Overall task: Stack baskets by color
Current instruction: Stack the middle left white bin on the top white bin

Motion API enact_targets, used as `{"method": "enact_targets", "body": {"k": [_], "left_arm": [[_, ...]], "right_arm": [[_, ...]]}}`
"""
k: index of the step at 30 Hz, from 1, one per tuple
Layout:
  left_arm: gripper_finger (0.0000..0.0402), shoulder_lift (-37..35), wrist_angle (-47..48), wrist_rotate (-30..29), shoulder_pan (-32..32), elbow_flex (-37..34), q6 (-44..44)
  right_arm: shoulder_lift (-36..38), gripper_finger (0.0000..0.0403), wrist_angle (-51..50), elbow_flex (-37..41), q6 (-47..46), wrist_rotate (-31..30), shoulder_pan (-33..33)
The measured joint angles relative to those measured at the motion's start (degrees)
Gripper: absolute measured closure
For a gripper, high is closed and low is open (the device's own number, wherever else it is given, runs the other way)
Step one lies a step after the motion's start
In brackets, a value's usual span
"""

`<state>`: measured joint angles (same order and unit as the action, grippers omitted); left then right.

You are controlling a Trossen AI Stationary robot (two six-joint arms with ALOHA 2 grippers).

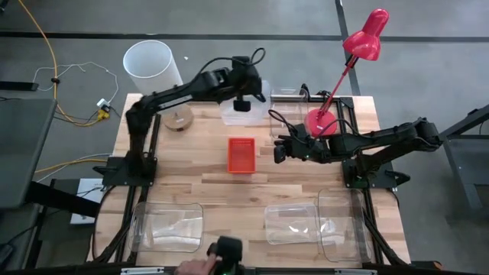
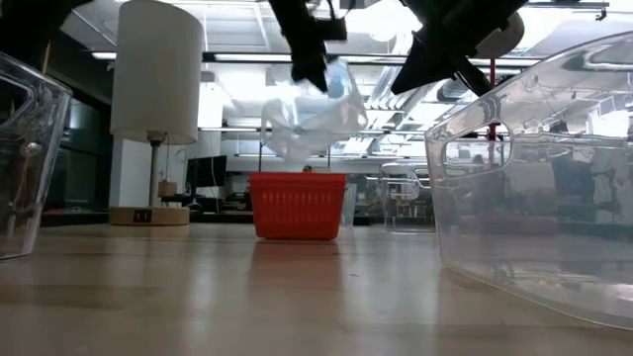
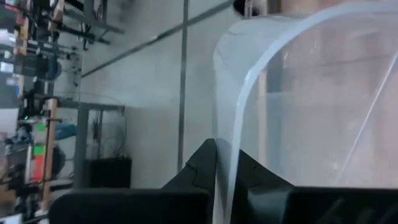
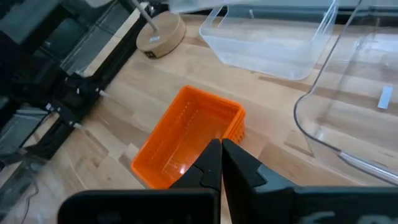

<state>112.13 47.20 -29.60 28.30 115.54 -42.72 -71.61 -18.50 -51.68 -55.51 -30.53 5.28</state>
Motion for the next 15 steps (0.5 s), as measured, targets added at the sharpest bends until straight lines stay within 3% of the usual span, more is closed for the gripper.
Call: {"method": "enact_targets", "body": {"k": [5, 15], "left_arm": [[0.0401, 4.35, 1.38, -1.95, 1.42, 1.16, -1.02], [0.0401, 6.39, 6.25, -1.25, 3.27, 1.18, -0.33]], "right_arm": [[0.0, 0.0403, -0.02, 0.0, -1.17, -0.72, 0.03], [0.0, 0.0403, -0.02, 0.0, -1.02, -0.74, 0.16]]}}
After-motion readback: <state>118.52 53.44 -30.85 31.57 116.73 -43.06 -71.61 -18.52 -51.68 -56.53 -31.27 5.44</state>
